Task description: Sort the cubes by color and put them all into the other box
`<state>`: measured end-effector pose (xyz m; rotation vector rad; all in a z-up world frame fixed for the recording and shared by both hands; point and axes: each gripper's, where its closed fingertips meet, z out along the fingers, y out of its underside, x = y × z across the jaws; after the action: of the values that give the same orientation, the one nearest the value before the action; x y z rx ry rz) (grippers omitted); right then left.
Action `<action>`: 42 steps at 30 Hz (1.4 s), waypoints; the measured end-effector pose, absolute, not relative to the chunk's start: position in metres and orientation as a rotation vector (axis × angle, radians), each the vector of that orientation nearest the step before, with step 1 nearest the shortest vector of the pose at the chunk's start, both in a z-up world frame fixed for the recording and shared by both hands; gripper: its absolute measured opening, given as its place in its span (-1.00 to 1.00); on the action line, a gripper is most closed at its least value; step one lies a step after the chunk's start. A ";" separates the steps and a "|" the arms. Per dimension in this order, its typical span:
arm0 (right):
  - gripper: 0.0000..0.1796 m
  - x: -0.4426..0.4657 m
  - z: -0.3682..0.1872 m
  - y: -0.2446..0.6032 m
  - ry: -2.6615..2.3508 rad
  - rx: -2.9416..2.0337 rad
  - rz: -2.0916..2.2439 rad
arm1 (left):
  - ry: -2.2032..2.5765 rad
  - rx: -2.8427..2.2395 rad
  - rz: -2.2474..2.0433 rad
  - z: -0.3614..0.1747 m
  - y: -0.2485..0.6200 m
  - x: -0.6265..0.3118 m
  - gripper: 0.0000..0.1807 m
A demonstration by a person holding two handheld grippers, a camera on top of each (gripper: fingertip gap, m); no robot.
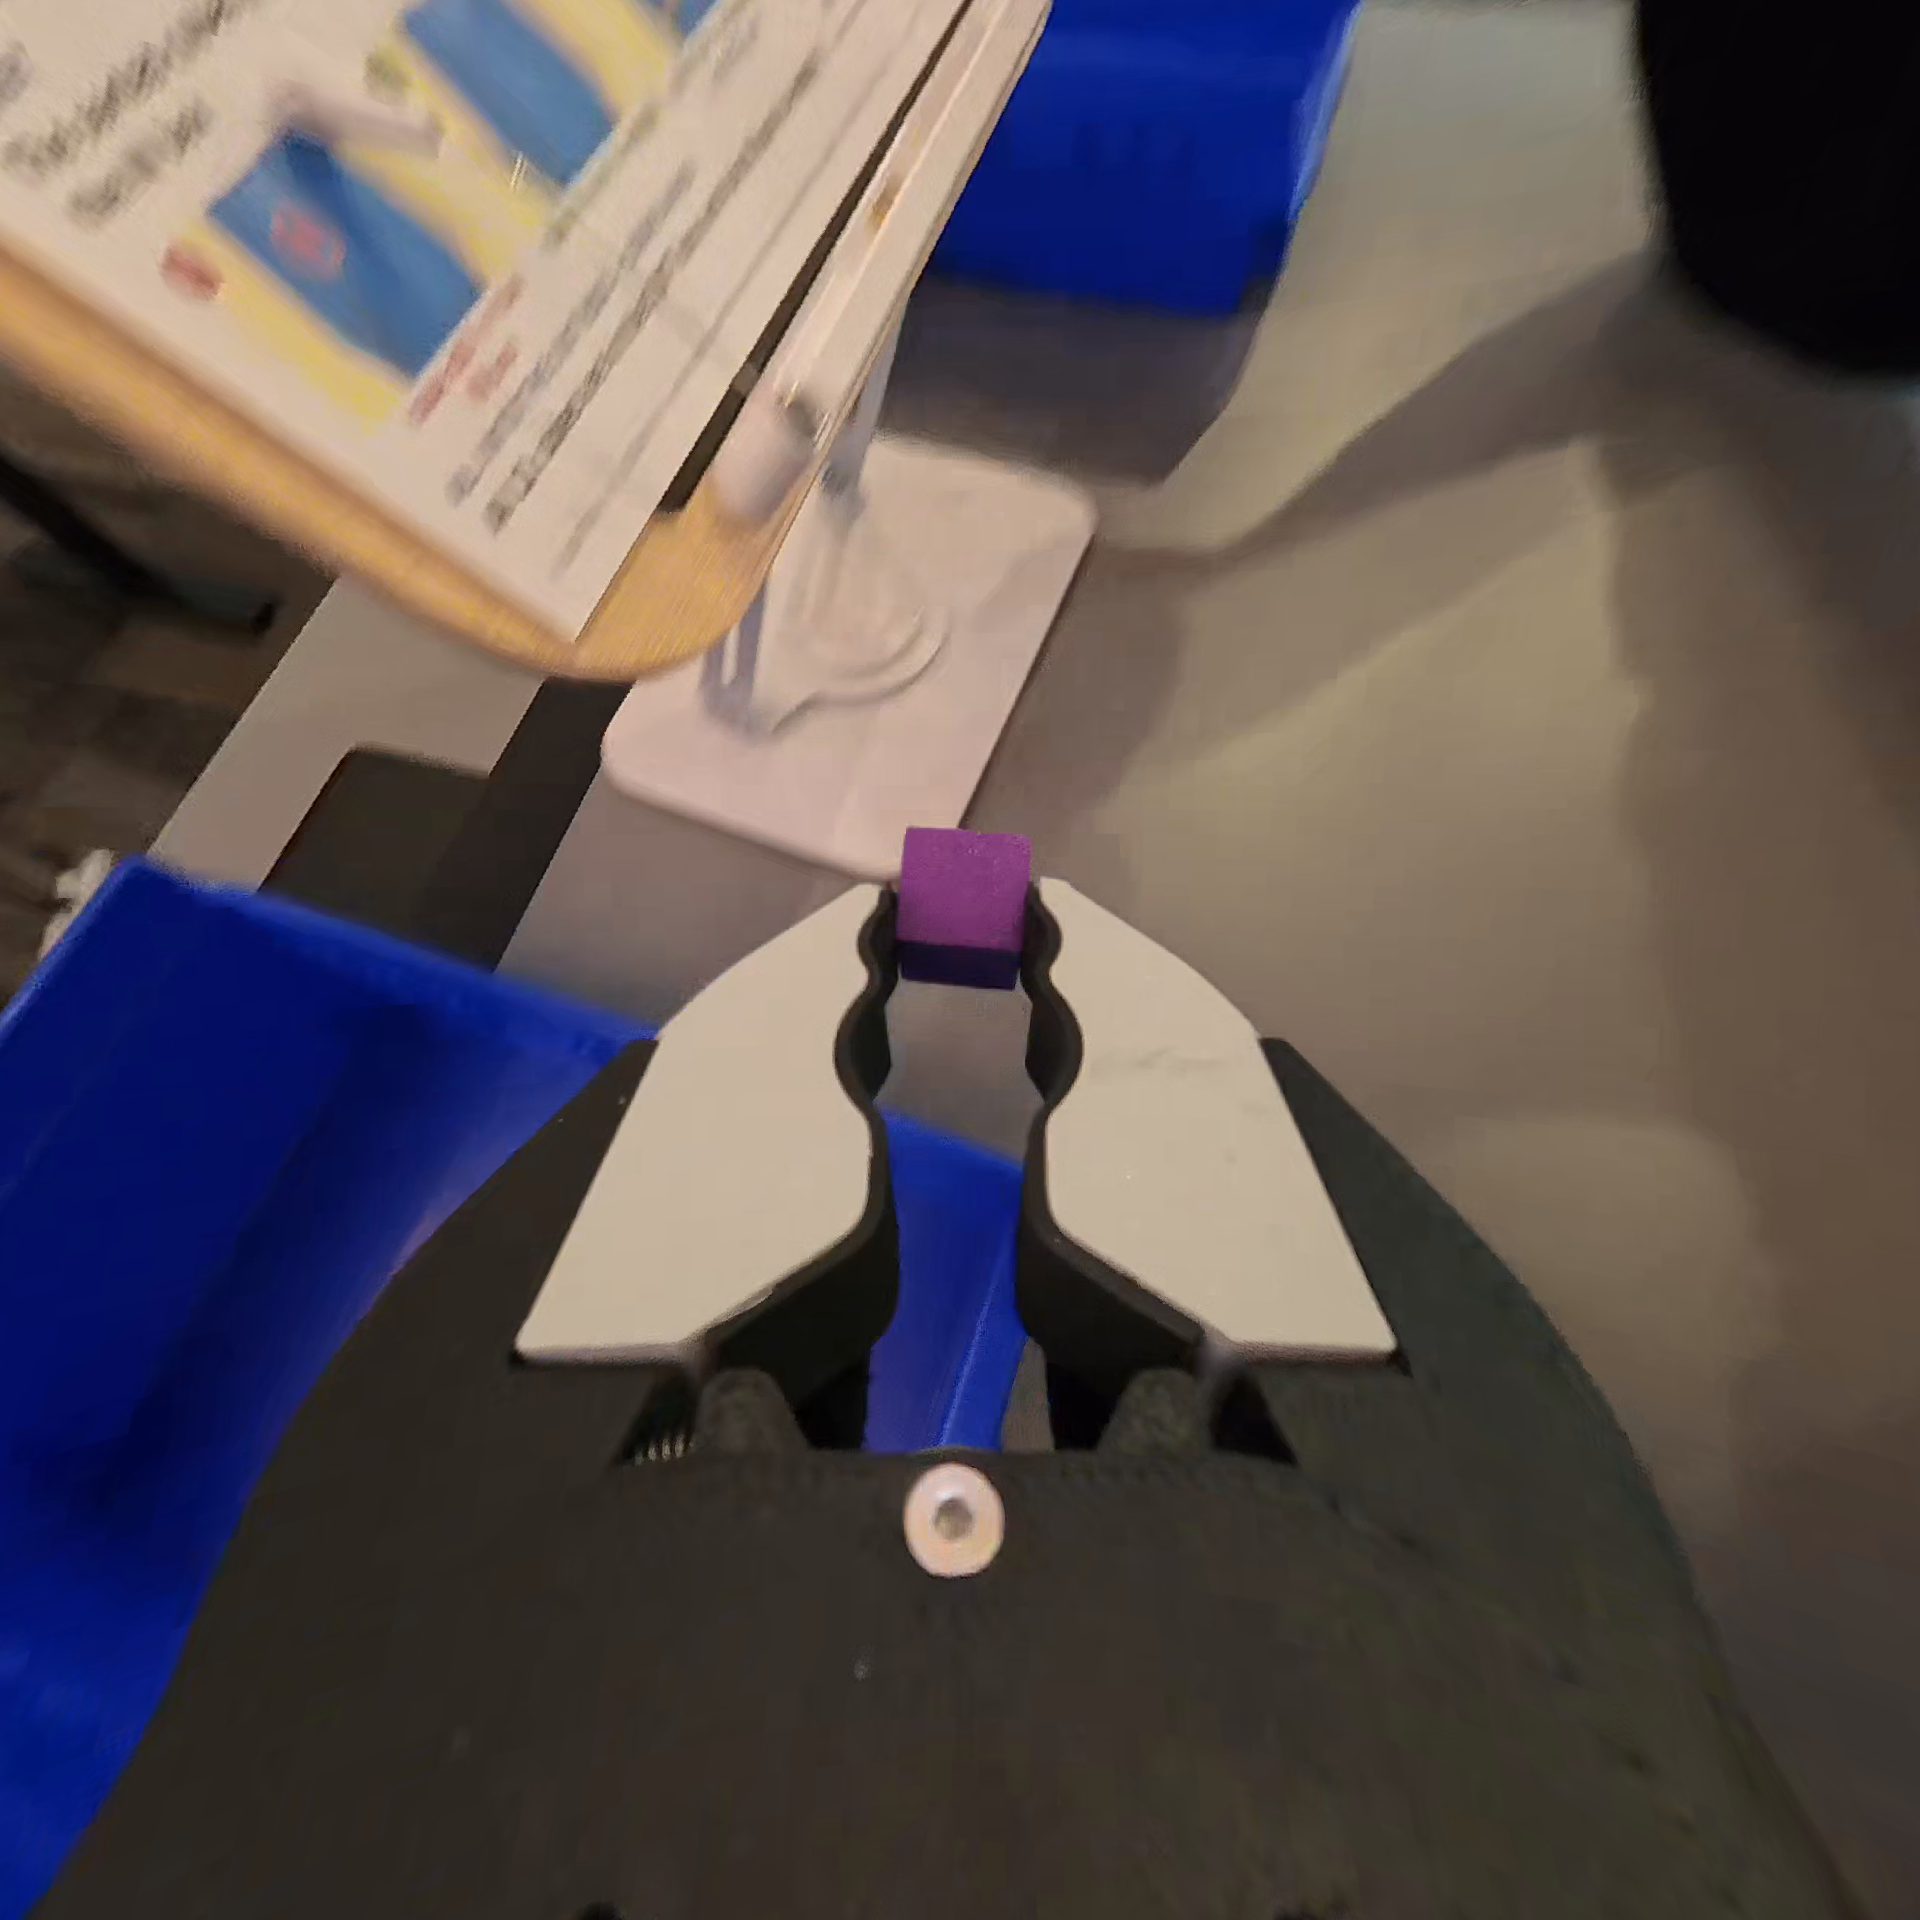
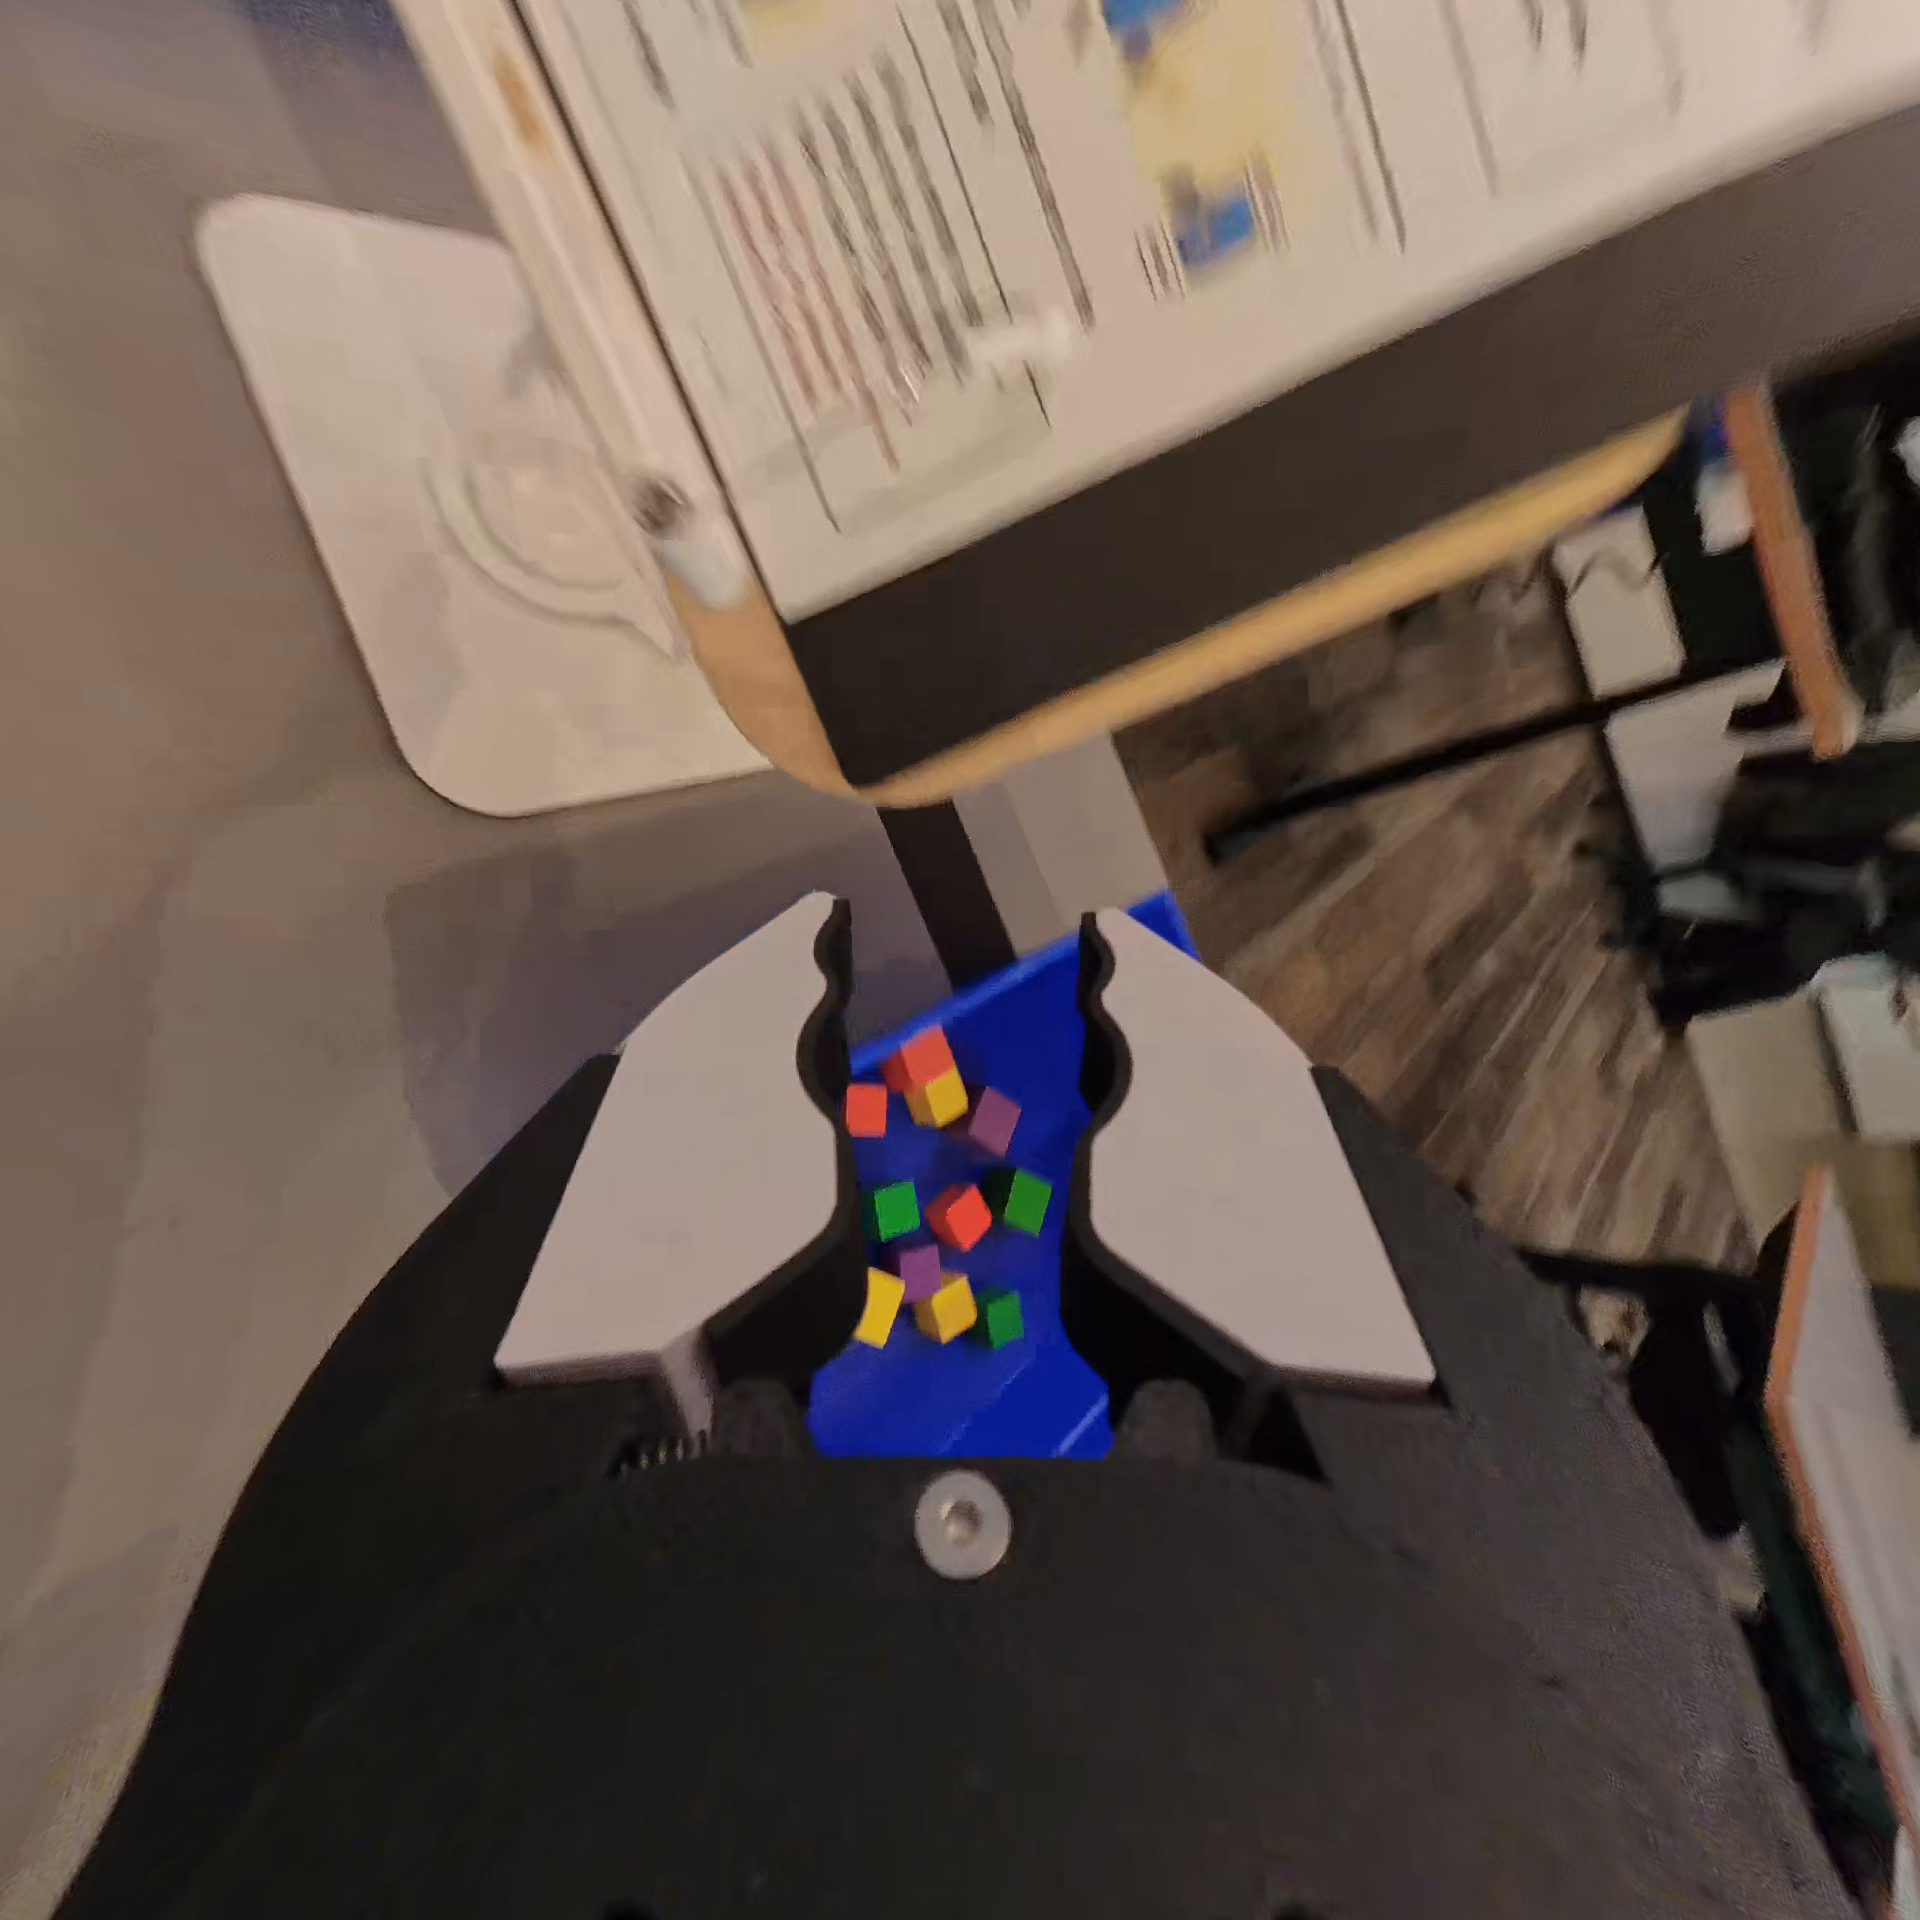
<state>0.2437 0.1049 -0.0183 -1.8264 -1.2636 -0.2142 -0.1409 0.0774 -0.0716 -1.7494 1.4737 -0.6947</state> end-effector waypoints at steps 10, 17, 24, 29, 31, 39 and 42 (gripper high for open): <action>-0.49 0.111 -0.026 0.038 -1.635 -1.335 -0.028 | 1.525 -1.518 -1.164 -0.051 0.021 -0.048 -0.76; -0.50 0.050 -0.058 0.001 -1.774 -1.079 0.086 | 1.588 -1.438 -1.348 -0.058 -0.010 -0.009 -0.75; -0.54 0.026 -0.065 -0.026 -1.798 -0.878 0.096 | 1.644 -1.378 -1.514 -0.068 -0.034 0.019 -0.75; -0.55 0.021 -0.064 -0.036 -1.806 -0.806 0.084 | 1.656 -1.338 -1.582 -0.070 -0.041 0.028 -0.76; -0.58 0.020 -0.066 -0.038 -1.816 -0.797 0.075 | 1.662 -1.323 -1.607 -0.072 -0.043 0.031 -0.76; -0.65 0.019 -0.076 -0.041 -1.868 -0.777 0.051 | 1.703 -1.292 -1.666 -0.076 -0.054 0.037 -0.76; -0.75 0.019 -0.079 -0.042 -1.888 -0.771 0.041 | 1.725 -1.292 -1.668 -0.079 -0.057 0.038 -0.76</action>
<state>0.0186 -0.0424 -0.0791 -0.7713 -1.8882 0.0411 0.0382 -0.0572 -0.0790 -1.2918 1.7245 -1.6677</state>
